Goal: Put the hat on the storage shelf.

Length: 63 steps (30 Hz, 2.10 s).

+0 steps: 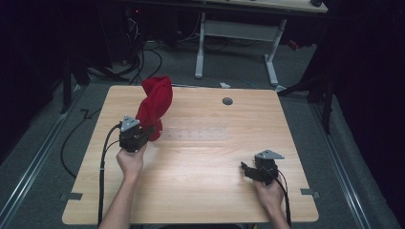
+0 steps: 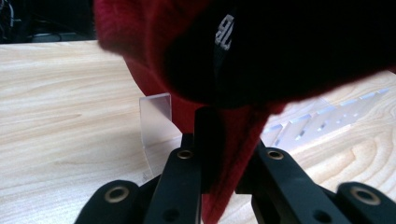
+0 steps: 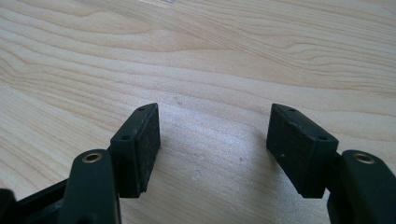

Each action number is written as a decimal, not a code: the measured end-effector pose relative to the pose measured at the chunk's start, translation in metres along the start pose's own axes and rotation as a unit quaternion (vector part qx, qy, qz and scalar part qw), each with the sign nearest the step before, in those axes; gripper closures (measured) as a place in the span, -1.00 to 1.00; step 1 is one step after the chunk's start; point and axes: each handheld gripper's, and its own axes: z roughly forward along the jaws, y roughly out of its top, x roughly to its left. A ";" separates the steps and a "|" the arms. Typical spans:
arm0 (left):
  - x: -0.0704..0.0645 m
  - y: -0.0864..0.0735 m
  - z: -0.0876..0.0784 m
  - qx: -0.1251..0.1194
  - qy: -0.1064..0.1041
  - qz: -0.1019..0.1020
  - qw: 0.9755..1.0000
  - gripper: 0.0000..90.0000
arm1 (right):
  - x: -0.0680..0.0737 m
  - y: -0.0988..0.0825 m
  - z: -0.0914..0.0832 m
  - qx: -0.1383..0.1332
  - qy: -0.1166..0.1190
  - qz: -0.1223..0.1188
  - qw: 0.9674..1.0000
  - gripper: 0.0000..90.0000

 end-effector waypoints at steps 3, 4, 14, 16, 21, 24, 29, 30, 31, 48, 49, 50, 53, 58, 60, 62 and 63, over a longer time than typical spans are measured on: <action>0.002 0.001 -0.002 0.004 0.002 -0.004 1.000 0.78 | 0.000 0.000 0.000 0.000 0.000 0.000 1.000 -0.22; 0.002 0.001 -0.003 0.006 0.004 -0.005 1.000 0.76 | 0.000 0.000 0.000 0.000 0.000 0.000 1.000 -0.22; 0.002 -0.002 -0.013 0.021 0.020 0.011 1.000 0.10 | 0.000 0.000 0.000 0.000 0.000 0.000 1.000 -0.22; 0.000 -0.001 -0.016 0.023 0.019 0.007 1.000 0.00 | 0.000 0.000 0.000 0.000 0.001 -0.001 1.000 -0.22; 0.000 -0.005 -0.022 0.023 0.021 0.003 1.000 -0.12 | 0.000 0.000 0.000 0.000 0.001 -0.001 1.000 -0.22; 0.001 -0.010 -0.028 0.028 0.024 0.002 0.999 -0.15 | 0.000 0.000 0.000 0.000 0.001 -0.001 1.000 -0.22; 0.003 -0.019 -0.040 0.030 0.027 0.008 0.999 -0.16 | 0.000 0.000 0.000 0.001 0.001 -0.001 1.000 -0.22; 0.003 -0.021 -0.042 0.031 0.029 0.012 0.999 -0.16 | 0.000 0.000 0.000 0.001 0.001 -0.001 1.000 -0.22; 0.004 -0.022 -0.044 0.032 0.028 0.013 0.999 -0.16 | 0.000 0.000 0.000 0.001 0.001 -0.001 1.000 -0.22; -0.004 -0.054 -0.059 0.065 0.012 0.008 0.998 -0.17 | 0.001 0.000 0.000 0.001 0.001 -0.001 1.000 -0.22; -0.004 -0.057 -0.058 0.069 0.012 0.010 0.998 -0.17 | 0.000 0.000 0.000 0.001 0.001 -0.001 1.000 -0.22; -0.005 -0.059 -0.057 0.072 0.013 0.012 0.997 -0.17 | 0.000 0.000 0.000 0.001 0.001 -0.001 1.000 -0.22; -0.007 -0.067 -0.056 0.082 0.013 0.015 0.996 -0.16 | 0.000 0.000 0.000 0.000 0.001 -0.002 1.000 -0.22; -0.010 -0.078 -0.053 0.092 0.014 0.022 0.995 -0.13 | 0.001 0.000 0.000 0.001 0.002 -0.002 1.000 -0.22; -0.012 -0.082 -0.051 0.096 0.015 0.028 0.995 -0.13 | 0.001 0.000 0.000 0.000 0.002 -0.002 1.000 -0.22; -0.013 -0.086 -0.050 0.100 0.018 0.036 0.994 -0.13 | 0.001 0.000 0.000 0.001 0.002 -0.003 1.000 -0.22; -0.013 -0.088 -0.050 0.103 0.019 0.039 0.994 -0.13 | 0.001 0.000 0.000 0.000 0.002 -0.004 1.000 -0.22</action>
